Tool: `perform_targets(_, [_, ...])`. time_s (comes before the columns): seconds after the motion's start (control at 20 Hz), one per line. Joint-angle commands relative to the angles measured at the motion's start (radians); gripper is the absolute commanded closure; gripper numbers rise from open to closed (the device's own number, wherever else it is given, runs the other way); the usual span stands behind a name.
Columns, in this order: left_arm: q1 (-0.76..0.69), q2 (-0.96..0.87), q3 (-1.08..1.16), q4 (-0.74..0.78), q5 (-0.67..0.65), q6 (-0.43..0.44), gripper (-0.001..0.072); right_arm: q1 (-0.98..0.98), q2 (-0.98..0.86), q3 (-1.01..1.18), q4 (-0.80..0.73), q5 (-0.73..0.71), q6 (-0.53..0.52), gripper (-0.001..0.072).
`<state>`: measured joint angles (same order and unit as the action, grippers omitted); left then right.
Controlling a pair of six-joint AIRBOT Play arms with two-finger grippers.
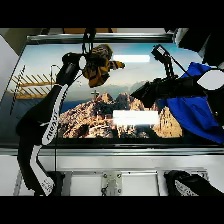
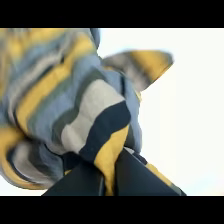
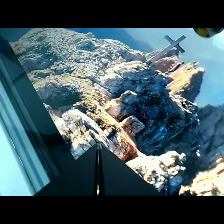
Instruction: Fold the clothes and pants, and hang the long-sleeved shirts on hangers.
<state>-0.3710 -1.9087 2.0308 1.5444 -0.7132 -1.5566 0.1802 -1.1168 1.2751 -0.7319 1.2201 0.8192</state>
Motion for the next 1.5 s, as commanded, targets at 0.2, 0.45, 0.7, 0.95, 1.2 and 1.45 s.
perform_targets(0.2, [-0.130, 0.261, 0.001, 0.000, -0.048, 0.039, 0.0695, -0.181, 0.093, 0.004, 0.005, -0.043, 0.109, 0.0703])
perform_targets(0.45, [-0.230, 0.484, 0.001, -0.001, -0.136, 0.043, 0.0695, -0.432, 0.252, 0.004, 0.006, -0.185, 0.209, 0.0703])
perform_targets(0.7, [-0.369, 0.648, -0.004, -0.003, -0.138, 0.037, 0.0695, -0.573, 0.333, 0.003, 0.006, -0.187, 0.237, 0.0703])
perform_targets(0.95, [-0.383, 0.797, -0.296, -0.002, -0.210, -0.139, 0.0695, -0.577, 0.338, 0.002, 0.006, -0.179, 0.237, 0.0703])
perform_targets(1.2, [-0.258, 0.851, -0.690, -0.002, -0.206, -0.225, 0.0695, -0.576, 0.314, 0.001, 0.006, -0.150, 0.237, 0.0702])
perform_targets(1.45, [-0.080, 0.697, -0.731, -0.071, -0.196, -0.224, 0.0020, -0.576, 0.268, 0.001, 0.006, -0.090, 0.237, 0.0703])
